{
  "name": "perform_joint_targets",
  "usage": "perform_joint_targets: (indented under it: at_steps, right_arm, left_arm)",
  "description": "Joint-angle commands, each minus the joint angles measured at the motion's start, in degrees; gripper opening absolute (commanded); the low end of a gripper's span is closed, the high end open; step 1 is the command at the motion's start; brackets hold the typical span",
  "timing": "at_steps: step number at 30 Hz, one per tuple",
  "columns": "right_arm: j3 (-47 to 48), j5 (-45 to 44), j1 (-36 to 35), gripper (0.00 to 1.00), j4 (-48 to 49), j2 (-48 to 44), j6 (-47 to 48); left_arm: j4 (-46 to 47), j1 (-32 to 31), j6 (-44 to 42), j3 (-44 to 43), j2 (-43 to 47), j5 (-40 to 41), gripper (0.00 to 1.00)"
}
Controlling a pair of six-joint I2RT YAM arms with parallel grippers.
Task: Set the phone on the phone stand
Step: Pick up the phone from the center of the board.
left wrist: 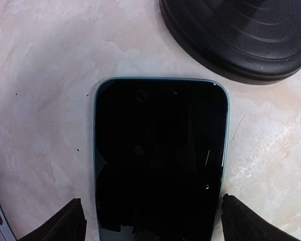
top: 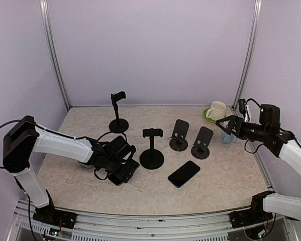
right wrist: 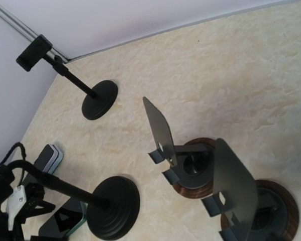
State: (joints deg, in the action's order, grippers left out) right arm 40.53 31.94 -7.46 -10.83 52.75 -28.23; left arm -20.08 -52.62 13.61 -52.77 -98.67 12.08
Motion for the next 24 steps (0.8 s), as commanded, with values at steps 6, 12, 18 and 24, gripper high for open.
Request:
perform_joint_targets:
  at_steps: [6,12,18,24]
  right_arm:
    - [0.5,0.7,-0.7,1.0,1.0,0.7,-0.3]
    - [0.8,0.6,-0.7,1.0,1.3,1.3,-0.2]
    - [0.6,0.6,-0.7,1.0,1.5,1.5,-0.2]
    - [-0.1,0.2,-0.7,1.0,1.5,1.2,-0.1]
  left_arm:
    - [-1.9,0.9,-1.1,-1.2,-2.3,-1.2,0.9]
    - [-2.5,1.0,-1.0,-1.7,-4.1,-2.0,0.9]
    - [-3.4,1.9,-0.4,-2.5,-5.0,-2.8,0.88]
    - [-5.8,2.1,0.0,-3.4,-5.8,-3.6,0.86]
